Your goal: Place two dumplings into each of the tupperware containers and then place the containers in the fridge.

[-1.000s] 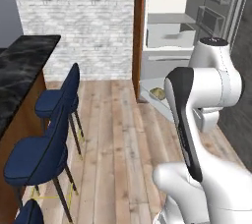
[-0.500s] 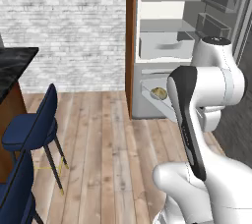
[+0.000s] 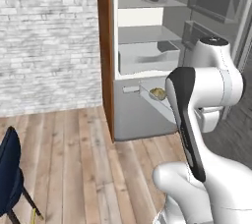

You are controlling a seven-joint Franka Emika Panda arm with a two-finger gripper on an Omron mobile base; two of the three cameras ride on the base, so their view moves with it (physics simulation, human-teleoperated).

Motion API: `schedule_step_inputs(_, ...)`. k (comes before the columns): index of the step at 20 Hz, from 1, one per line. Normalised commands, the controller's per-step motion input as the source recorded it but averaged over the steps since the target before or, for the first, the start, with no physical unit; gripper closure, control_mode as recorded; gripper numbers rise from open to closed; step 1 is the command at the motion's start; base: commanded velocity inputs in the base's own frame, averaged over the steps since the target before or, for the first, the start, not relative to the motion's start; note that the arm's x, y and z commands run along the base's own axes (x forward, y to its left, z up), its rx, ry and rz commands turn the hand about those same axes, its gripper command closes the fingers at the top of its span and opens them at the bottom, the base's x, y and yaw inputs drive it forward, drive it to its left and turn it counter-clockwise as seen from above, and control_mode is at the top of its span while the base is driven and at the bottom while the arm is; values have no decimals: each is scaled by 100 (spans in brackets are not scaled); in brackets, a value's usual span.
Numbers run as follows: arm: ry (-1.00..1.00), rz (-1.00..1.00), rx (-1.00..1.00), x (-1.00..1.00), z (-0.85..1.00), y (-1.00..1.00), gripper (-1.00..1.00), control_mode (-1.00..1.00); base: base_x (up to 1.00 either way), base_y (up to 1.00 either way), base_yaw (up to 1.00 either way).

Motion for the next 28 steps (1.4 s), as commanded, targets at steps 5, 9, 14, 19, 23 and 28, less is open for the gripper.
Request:
schedule_step_inputs(5, 0, 0, 0, 0, 0, 0, 100, 100, 100, -65, -13)
schedule_step_inputs(9, 0, 0, 0, 0, 0, 0, 100, 100, 100, -20, -1)
schedule_step_inputs(14, 0, 0, 0, 0, 0, 0, 100, 100, 100, -25, 0)
schedule_step_inputs(19, 0, 0, 0, 0, 0, 0, 100, 100, 93, -46, 0)
schedule_step_inputs(23, 0, 0, 0, 0, 0, 0, 100, 100, 86, -38, 0)
schedule_step_inputs(28, 0, 0, 0, 0, 0, 0, 100, 100, 56, -6, 0)
